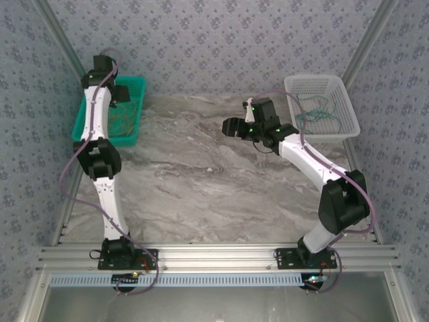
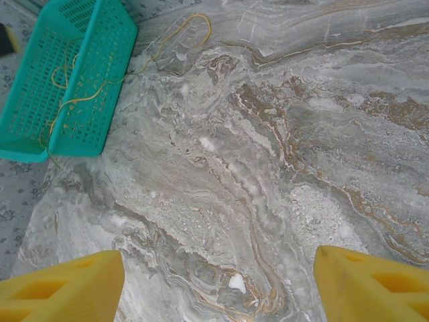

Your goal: Untangle the cables

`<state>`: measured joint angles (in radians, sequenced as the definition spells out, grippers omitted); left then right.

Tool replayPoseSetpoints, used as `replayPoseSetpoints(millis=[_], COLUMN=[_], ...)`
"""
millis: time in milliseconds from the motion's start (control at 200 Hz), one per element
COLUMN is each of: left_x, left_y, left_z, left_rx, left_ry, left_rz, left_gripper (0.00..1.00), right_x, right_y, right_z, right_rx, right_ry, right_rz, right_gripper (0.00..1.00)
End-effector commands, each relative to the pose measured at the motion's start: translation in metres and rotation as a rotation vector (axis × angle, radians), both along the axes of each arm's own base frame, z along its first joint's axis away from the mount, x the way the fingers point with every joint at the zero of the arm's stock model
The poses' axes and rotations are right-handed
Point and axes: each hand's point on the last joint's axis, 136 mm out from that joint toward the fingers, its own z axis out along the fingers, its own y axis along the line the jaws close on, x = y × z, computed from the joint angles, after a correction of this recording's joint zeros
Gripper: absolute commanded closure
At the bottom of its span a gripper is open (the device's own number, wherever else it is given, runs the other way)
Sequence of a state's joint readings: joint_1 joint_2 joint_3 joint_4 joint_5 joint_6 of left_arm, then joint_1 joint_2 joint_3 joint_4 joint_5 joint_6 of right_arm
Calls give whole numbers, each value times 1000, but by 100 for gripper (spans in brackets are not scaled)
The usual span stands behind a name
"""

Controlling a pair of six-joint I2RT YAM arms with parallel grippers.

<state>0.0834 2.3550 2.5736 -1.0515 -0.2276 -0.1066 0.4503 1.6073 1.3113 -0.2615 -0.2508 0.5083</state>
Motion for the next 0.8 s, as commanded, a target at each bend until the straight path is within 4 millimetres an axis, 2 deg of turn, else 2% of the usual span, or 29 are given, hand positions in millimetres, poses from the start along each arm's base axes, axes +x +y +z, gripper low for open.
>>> replayPoseSetpoints(millis=[0, 85, 185, 325, 430, 610, 740, 755, 795], left_x=[-15, -13, -8, 1, 11, 38, 45, 46, 48], left_y=[-40, -89, -147, -181, -190, -168, -159, -158, -155], left_z=[75, 69, 32, -24, -51, -73, -90, -93, -98], left_rx=[74, 149, 276, 504, 540, 671, 687, 688, 692], left_ry=[-113, -71, 46, 204, 233, 235, 257, 259, 264], left_rz=[-113, -296, -529, -647, -649, -579, -583, -583, -581], left_gripper=[17, 18, 20, 20, 20, 16, 15, 15, 12], right_x=[-4, -3, -3, -7, -9, -13, -13, -17, -17], right_y=[0, -1, -1, -7, -13, -20, -23, -25, -26], right_z=[12, 11, 10, 12, 15, 14, 19, 7, 5], right_rx=[0, -2, 1, -7, 0, 10, 23, 13, 15], right_ry=[-30, -33, -34, -47, -62, -65, -82, -57, -54], right_rz=[13, 10, 13, 7, -6, -11, -21, -23, -24], right_gripper=[23, 23, 23, 23, 23, 22, 22, 22, 22])
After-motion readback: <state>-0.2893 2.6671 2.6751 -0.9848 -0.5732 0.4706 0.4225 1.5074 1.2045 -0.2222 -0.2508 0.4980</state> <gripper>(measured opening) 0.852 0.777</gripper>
